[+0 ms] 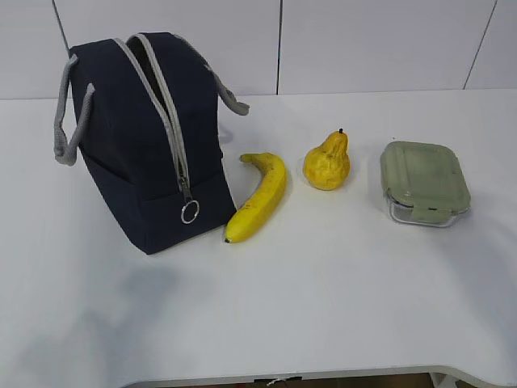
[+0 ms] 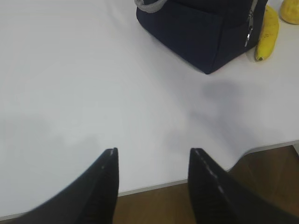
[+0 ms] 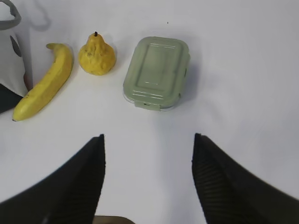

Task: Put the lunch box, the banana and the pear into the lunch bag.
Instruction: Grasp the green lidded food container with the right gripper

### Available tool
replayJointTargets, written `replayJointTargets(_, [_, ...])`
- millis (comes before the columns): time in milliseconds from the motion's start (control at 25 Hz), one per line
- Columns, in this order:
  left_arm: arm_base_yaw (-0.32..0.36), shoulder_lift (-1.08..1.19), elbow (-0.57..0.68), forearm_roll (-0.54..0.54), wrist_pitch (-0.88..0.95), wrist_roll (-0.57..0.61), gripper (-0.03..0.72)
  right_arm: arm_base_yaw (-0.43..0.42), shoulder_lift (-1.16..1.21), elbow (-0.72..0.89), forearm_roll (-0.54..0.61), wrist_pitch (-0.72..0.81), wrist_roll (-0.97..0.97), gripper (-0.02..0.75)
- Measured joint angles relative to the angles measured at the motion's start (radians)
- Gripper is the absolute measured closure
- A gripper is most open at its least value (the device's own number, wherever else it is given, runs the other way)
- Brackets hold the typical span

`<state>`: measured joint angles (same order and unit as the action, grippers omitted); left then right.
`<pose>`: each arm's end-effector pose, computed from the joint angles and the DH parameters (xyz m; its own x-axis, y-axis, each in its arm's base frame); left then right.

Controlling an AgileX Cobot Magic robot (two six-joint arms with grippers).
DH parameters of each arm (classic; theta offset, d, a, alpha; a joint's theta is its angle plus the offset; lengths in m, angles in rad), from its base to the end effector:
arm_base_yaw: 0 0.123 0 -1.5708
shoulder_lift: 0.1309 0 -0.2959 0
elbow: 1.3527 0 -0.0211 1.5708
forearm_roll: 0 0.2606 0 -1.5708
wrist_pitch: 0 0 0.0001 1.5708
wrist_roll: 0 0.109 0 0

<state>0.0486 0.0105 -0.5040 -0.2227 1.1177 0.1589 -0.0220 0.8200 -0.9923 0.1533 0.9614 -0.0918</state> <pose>0.0067 -0.0214 0.2715 -0.4941 0.0349 -0.8687 0.1538 0.9870 -0.0478 0.1577 0.0102 0.3817 -0.6410 0.0105 -0.7675 -0.0765 0.9940 0.0776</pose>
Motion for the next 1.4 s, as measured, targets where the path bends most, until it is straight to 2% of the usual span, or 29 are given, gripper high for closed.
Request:
replayJointTargets(120, [0.0,0.0,0.0,0.0,0.0,0.0,0.341,0.0,0.049,-0.035,0.02,0.002,-0.014,0.233])
replayJointTargets(720, [0.0,0.0,0.0,0.0,0.0,0.0,0.341,-0.004,0.342,-0.087,0.164,-0.018,-0.179,0.223])
replayJointTargets(880, [0.0,0.0,0.0,0.0,0.0,0.0,0.341,-0.064,0.396,-0.087,0.324,-0.032,-0.282,0.223])
replayJointTargets(1000, [0.0,0.0,0.0,0.0,0.0,0.0,0.341,-0.147,0.44,-0.087,0.497,-0.029,-0.411,0.223])
replayJointTargets(1080, [0.0,0.0,0.0,0.0,0.0,0.0,0.341,-0.196,0.462,-0.087,0.567,-0.013,-0.477,0.223])
replayJointTargets(1320, [0.0,0.0,0.0,0.0,0.0,0.0,0.341,-0.313,0.535,-0.087,0.646,0.048,-0.59,0.223])
replayJointTargets(1400, [0.0,0.0,0.0,0.0,0.0,0.0,0.341,-0.334,0.564,-0.087,0.71,0.053,-0.633,0.223])
